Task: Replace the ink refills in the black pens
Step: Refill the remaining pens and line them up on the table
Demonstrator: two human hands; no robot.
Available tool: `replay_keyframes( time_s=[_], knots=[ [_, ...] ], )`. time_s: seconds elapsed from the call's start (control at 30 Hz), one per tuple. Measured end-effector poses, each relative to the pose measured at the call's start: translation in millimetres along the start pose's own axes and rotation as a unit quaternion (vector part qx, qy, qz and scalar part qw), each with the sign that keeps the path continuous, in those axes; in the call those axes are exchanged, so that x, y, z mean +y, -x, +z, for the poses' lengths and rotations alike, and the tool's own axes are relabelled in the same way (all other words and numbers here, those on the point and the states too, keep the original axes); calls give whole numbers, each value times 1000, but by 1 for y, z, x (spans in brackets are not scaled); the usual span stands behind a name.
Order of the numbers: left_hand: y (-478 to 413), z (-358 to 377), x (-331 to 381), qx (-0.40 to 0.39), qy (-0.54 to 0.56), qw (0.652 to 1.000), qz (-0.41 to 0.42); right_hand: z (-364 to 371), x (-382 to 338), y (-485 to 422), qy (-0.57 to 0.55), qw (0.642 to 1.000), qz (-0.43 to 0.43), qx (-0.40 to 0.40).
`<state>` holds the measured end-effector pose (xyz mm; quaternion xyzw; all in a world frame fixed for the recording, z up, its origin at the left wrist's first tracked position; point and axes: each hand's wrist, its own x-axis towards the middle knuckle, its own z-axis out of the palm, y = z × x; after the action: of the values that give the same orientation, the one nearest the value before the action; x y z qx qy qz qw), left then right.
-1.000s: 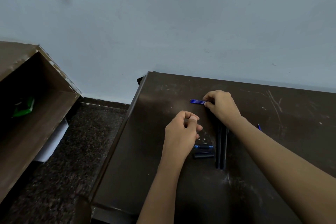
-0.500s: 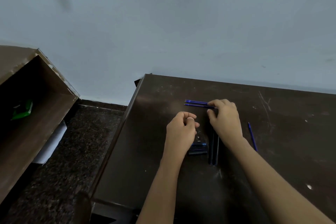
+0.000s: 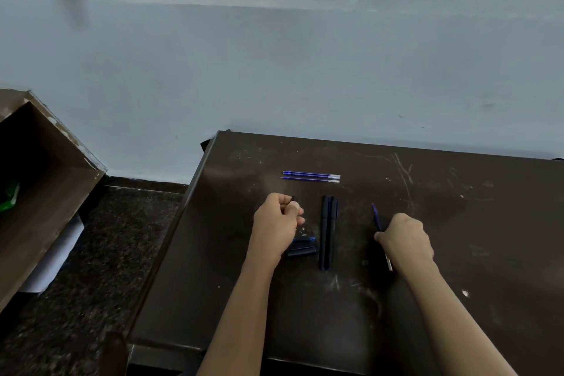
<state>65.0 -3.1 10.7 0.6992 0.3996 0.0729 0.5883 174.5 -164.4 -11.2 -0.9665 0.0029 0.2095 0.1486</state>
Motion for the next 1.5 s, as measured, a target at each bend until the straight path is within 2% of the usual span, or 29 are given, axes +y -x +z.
replay_keyframes(
  time_s=[0.13,0.2,0.23,0.3,0.37,0.43,0.53,0.8,1.0,1.07,1.13,1.27,1.33,1.4,1.5],
  knots=[
    [1,-4,1,-25,-34,999,-5,3,-4,-4,-1,998,-49,-40],
    [1,-6,0,-31,-51,998,-2,7,-7,0,-136,984,-98,-59],
    [1,-7,-1,-38,-63,997,-2,8,-10,4,-240,962,-115,-61],
    [1,-8,0,-56,-84,995,1,6,-22,16,-444,884,-140,-48],
    [1,-9,-1,-69,-93,993,6,3,-34,26,-561,810,-167,-33],
    [0,-10,-2,-77,-92,993,11,1,-43,30,-596,780,-189,-22],
    [-1,-11,-4,-85,-84,993,21,1,-49,34,-602,772,-206,-23],
    [-4,-12,-6,-81,-77,993,41,7,-52,36,-532,809,-243,-54],
    [-5,-17,-7,-91,-69,993,43,13,-59,34,-521,816,-243,-58],
    [-6,-21,-10,-87,-61,993,48,23,-65,37,-493,829,-257,-64],
    [-7,-20,-11,-81,-53,994,50,29,-65,40,-423,858,-286,-56],
    [-6,-18,-9,-67,-29,997,40,32,-61,39,-349,885,-306,-47],
    [-6,-19,-8,-53,-15,998,37,37,-58,35,-202,916,-346,-11],
    [-6,-20,-9,-35,-12,999,39,45,-57,33,-44,919,-391,-6],
    [-7,-20,-9,-26,-11,999,38,55,-55,36,44,911,-407,-40]
  ],
)
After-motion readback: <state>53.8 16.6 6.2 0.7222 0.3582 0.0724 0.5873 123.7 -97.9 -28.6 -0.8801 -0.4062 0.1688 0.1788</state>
